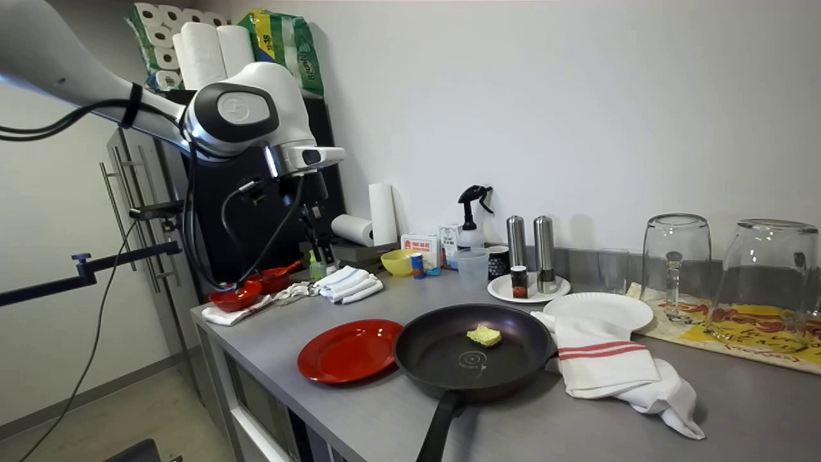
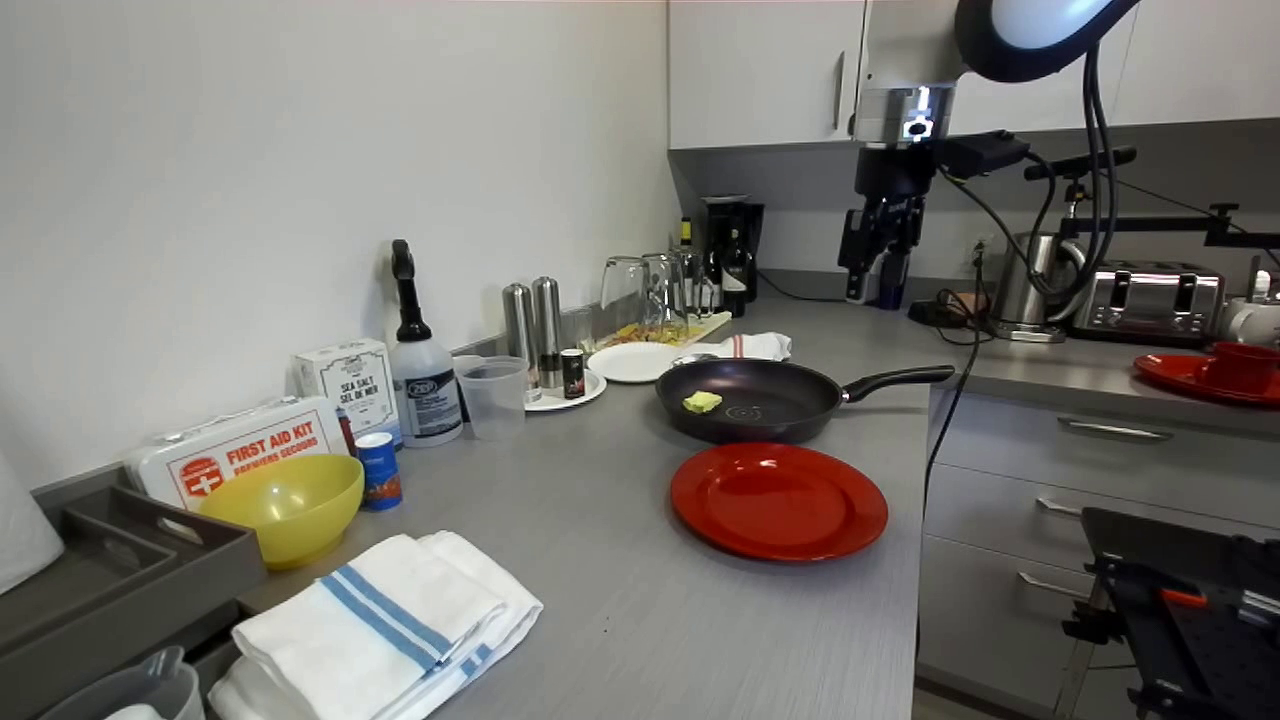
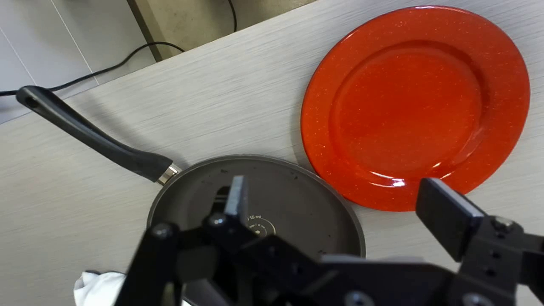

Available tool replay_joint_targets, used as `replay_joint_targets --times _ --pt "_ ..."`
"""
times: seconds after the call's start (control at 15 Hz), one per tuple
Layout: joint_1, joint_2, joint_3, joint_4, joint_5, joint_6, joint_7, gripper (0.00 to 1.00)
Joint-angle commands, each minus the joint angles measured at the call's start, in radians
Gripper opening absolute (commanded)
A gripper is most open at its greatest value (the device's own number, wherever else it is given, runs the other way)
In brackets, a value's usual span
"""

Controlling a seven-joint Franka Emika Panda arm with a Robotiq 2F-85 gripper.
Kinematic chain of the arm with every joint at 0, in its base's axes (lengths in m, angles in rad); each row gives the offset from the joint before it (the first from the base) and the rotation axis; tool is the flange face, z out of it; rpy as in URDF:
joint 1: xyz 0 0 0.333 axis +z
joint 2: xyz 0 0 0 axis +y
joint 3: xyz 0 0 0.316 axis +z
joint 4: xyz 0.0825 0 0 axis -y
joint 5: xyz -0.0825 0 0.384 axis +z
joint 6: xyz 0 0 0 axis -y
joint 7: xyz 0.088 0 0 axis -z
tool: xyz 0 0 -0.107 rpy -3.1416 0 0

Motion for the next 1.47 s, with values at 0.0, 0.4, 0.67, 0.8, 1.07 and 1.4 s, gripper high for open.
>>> replay_joint_targets --times 0.0,0.4,0.67,0.8,1.07,1.4 --pt "0.002 0.000 -0.002 0.002 0.000 -0.003 0.000 1.00" --pt "0.002 0.000 -0.002 0.002 0.000 -0.003 0.000 1.00" --pt "0.000 0.007 -0.001 -0.001 -0.010 0.016 0.007 1.00" --pt "0.000 0.029 -0.002 -0.006 -0.012 0.066 0.016 1.00" --pt "0.000 0.110 -0.006 0.015 -0.007 0.198 0.027 1.00" --pt "-0.005 0.251 -0.022 0.093 -0.037 0.312 0.099 1.00"
